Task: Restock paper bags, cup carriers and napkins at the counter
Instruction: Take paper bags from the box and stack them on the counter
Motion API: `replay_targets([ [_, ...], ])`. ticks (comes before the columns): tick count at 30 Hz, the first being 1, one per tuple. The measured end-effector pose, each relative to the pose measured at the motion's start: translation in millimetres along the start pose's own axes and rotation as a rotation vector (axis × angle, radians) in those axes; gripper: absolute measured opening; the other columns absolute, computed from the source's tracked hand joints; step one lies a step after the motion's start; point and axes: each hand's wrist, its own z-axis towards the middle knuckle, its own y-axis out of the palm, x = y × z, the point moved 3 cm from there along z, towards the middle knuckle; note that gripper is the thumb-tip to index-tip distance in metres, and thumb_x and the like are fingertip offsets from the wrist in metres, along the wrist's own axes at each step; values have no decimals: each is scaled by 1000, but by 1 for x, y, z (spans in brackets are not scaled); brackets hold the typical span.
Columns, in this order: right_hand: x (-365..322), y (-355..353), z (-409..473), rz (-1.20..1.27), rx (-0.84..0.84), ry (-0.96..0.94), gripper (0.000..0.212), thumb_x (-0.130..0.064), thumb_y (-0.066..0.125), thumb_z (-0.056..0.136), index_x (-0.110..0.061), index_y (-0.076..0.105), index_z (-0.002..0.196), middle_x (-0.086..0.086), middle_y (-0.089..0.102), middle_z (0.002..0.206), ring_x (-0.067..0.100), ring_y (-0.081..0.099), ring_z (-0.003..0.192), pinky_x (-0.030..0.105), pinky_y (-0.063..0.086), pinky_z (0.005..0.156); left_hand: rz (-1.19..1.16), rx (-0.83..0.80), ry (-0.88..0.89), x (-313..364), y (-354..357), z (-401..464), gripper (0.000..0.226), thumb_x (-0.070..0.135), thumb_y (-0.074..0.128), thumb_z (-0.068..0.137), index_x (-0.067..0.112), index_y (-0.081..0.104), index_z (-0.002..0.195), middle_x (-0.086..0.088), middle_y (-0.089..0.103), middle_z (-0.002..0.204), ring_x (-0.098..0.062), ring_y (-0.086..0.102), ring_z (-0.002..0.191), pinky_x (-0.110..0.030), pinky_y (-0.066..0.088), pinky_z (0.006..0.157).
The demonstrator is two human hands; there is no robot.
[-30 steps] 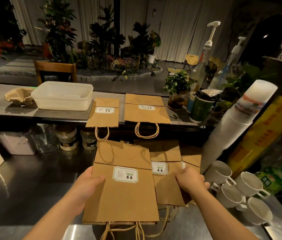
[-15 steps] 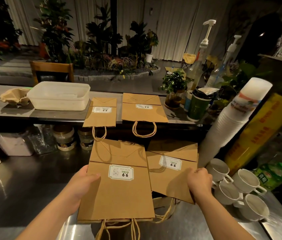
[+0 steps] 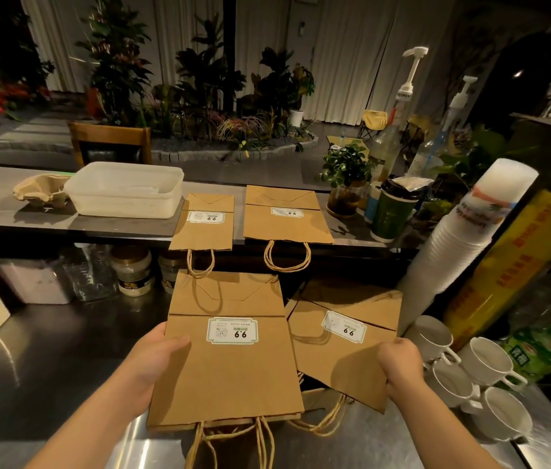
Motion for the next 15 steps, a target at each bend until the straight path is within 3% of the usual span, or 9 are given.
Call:
replay_targets([
  [2,-5,-9,-5,15,13,-39,17,1,43,90,-9,49,102,15,58,95,29,52,76,32,38,58,-9,-4,-5,0,0,0,20,15,55,104,17,61,123,-11,79,99,-36,74,97,-52,57,83],
  [4,-7,-17,-4,46,19,-58,22,-1,41,93,-13,48,110,13,57,100,31,55,87,38,47,68,-14,-9,-10,0,-1,-1,20,16,55,104,17,61,123,-10,79,98,-36,74,96,-49,56,79],
  [7,-10,-29,-4,45,22,-51,24,-4,42,94,-13,49,115,11,58,103,33,56,95,50,53,83,-7,-17,-17,-2,-2,0,21,17,55,104,18,61,124,-12,78,101,-37,74,98,-54,56,86],
  [15,-6,-57,2,116,-28,-48,28,-3,40,100,-7,58,121,13,61,95,28,58,81,39,51,68,63,-58,-13,-3,-4,3,21,19,58,103,20,62,124,-10,78,103,-35,74,100,-57,55,93],
])
